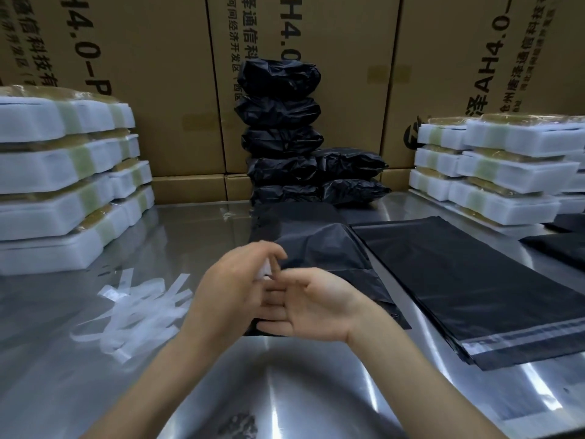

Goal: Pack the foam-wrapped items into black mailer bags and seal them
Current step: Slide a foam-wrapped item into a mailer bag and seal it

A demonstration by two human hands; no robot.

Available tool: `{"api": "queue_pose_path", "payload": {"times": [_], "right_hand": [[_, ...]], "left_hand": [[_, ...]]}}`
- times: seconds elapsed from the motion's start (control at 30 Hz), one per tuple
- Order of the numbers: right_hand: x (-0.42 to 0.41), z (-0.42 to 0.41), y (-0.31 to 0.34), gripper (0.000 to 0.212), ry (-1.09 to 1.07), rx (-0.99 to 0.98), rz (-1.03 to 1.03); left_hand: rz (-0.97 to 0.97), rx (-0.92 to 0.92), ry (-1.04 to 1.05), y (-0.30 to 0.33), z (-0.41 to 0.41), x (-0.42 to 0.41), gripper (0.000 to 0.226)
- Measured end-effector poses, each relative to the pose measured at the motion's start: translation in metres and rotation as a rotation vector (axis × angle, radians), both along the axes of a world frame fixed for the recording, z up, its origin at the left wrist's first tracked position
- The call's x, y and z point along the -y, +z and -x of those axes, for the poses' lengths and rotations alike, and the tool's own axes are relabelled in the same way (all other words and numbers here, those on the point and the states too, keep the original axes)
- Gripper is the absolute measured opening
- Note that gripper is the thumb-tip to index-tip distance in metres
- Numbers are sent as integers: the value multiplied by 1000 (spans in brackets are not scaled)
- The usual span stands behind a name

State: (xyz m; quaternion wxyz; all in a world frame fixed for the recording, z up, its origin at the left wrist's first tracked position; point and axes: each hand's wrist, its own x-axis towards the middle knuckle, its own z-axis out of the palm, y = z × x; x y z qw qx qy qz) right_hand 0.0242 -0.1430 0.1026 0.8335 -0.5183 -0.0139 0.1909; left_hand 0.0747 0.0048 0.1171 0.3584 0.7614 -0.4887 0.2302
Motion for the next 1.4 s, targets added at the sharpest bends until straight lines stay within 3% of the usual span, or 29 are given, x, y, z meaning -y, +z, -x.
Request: {"api": "queue_pose_path", "payload": {"times": [0.07, 0.1, 0.17, 0.2, 0.27, 0.33, 0.4, 0.47, 0.53, 0.6, 0.7, 0.8, 0.93, 1.1, 1.2, 1.3, 1.4], "right_hand": [[10, 1, -1, 36, -73, -40, 34], [18, 1, -2, 36, -148, -40, 45], [36, 2, -3, 32, -387, -11, 64], [48, 2, -4, 30, -534, 7, 65], [73, 3, -7, 25, -778, 36, 124], [99, 6, -10, 24, -923, 70, 343], [124, 8, -16, 21, -1005, 149, 672], [145, 12, -24, 22, -989, 301, 1028], [161, 16, -33, 30, -881, 420, 1399], [171, 19, -41, 36, -744, 529, 1823], [180, 21, -53, 46, -683, 777, 2204], [179, 19, -58, 52, -756, 923, 2219], [180, 12, -55, 52, -735, 1022, 2222], [186, 7, -55, 56, -565, 1190, 2292], [185, 5, -51, 42, -503, 1276, 2264], [174, 5, -51, 37, -440, 1247, 2216], [170, 11, -55, 39, -544, 1002, 1961]], "left_hand": [[80, -120, 94, -5, -21, -3, 17], [112, -139, 170, -7, -35, -7, 19], [67, -189, 363, -11, -72, -20, 12], [-42, -245, 499, -12, -89, -27, 16], [-381, -394, 736, -16, -113, -42, 45], [-548, -460, 797, -24, -126, -51, 64], [-524, -331, 755, -33, -133, -54, 74], [-429, -59, 647, -36, -132, -54, 82], [-387, 247, 458, -37, -132, -51, 87], [-455, 441, 301, -39, -132, -45, 91], [-594, 630, 202, -46, -127, -33, 70], [-581, 669, 173, -53, -123, -19, 51], [-578, 639, 110, -48, -120, 3, 65], [-593, 619, 50, -52, -125, 16, 57], [-696, 515, 35, -56, -133, 18, 57], [-689, 368, -14, -65, -140, 16, 53], [-569, 227, -24, -73, -144, 11, 52]]}}
